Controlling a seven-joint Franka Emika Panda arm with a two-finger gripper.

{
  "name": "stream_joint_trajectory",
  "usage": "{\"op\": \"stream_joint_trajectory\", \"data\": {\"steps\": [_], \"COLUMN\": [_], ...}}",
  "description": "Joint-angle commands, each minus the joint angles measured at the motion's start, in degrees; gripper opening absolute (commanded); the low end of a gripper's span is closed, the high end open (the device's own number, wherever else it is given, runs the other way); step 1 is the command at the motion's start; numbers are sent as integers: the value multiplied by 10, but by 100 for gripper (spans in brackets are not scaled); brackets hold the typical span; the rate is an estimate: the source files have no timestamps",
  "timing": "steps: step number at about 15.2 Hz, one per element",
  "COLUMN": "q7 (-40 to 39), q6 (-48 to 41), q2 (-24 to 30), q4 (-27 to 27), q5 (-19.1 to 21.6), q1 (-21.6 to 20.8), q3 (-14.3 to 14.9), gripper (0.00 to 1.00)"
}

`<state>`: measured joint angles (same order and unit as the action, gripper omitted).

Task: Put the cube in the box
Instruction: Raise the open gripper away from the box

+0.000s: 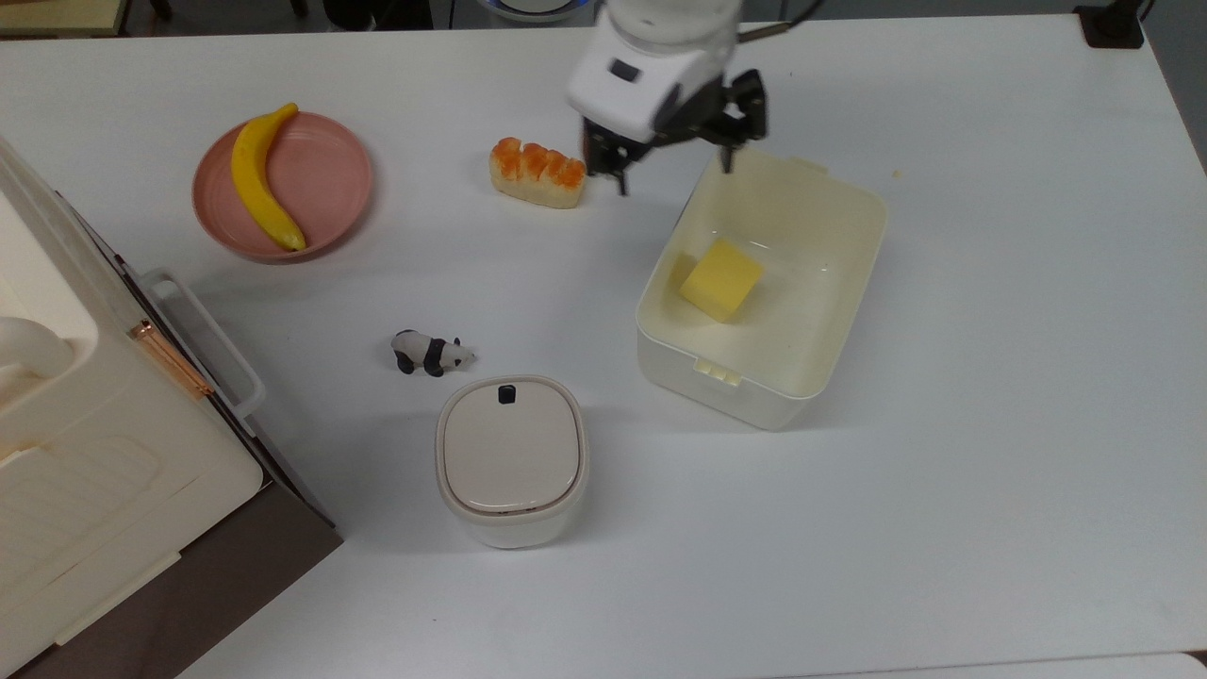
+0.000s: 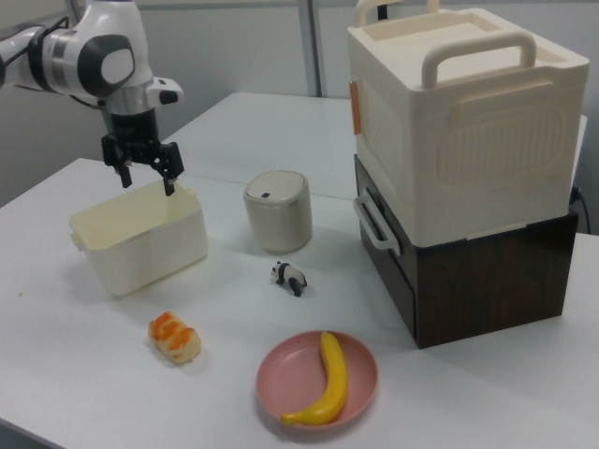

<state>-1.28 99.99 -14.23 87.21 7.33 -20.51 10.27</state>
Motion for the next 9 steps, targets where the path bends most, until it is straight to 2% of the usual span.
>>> {"op": "stream_joint_trajectory", "data": {"steps": [1,4,6,9], "q7": [37,38,49,58], "q6": [-36,-36,-36,-37], "q2": [29,49,60,60], "q4": [9,17,16,15], "q5": [-64,-78,-104,-106], "q1": [113,149,166,173], "q3": [-85,-81,-81,-79], "gripper": [100,100,100,100]}}
